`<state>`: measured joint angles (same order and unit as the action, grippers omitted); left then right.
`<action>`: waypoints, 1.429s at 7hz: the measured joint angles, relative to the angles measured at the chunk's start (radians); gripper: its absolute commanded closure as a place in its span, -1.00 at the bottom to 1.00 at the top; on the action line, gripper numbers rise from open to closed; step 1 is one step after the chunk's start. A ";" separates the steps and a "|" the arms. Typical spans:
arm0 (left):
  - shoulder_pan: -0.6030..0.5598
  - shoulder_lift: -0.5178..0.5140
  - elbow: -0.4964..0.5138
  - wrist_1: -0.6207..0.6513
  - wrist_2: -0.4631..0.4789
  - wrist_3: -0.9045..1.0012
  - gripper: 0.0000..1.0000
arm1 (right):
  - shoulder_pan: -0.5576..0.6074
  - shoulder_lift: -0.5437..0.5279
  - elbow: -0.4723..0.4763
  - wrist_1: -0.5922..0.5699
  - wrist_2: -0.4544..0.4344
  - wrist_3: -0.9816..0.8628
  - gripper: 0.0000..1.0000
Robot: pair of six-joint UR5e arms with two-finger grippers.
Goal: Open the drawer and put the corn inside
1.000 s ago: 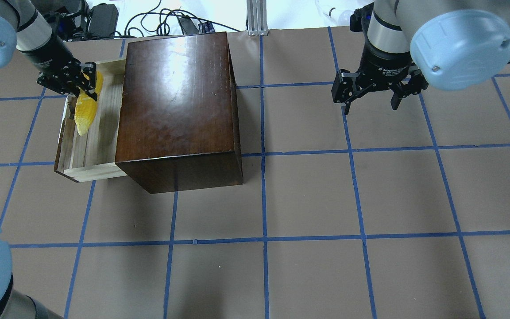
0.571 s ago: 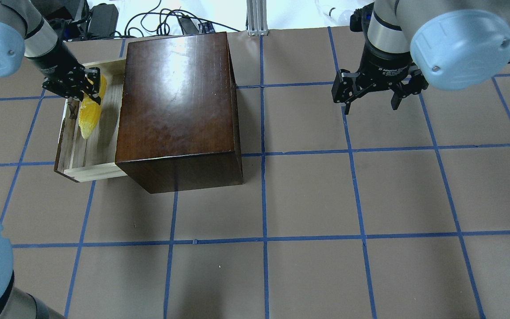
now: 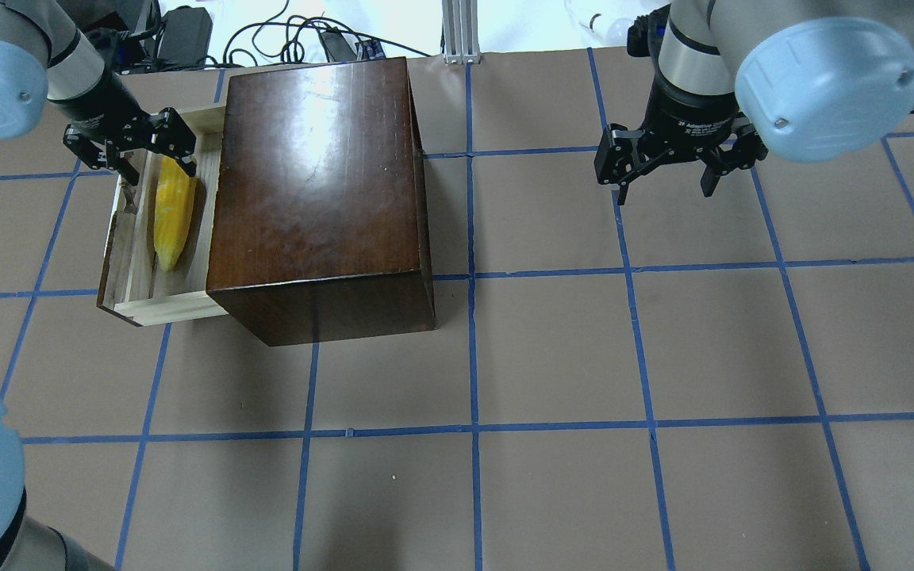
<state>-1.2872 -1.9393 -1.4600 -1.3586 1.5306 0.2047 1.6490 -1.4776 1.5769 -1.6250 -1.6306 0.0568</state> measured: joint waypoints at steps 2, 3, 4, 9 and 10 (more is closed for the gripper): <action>-0.030 0.031 0.010 -0.042 -0.002 -0.007 -1.00 | 0.000 0.000 0.000 0.000 0.000 0.000 -1.00; -0.041 0.046 0.019 -0.054 -0.003 -0.008 -1.00 | 0.000 0.000 0.000 0.000 0.001 0.000 -1.00; -0.048 0.067 0.030 -0.073 0.000 -0.016 -1.00 | 0.000 0.000 0.000 0.000 0.001 0.000 -1.00; -0.131 0.186 0.076 -0.225 -0.015 -0.167 -1.00 | 0.000 0.000 0.000 0.001 0.001 0.000 -1.00; -0.159 0.200 0.066 -0.238 -0.040 -0.223 -1.00 | 0.000 0.000 0.000 0.000 0.001 0.000 -1.00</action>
<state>-1.4462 -1.7396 -1.3941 -1.5966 1.4908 -0.0184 1.6490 -1.4774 1.5769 -1.6248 -1.6292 0.0568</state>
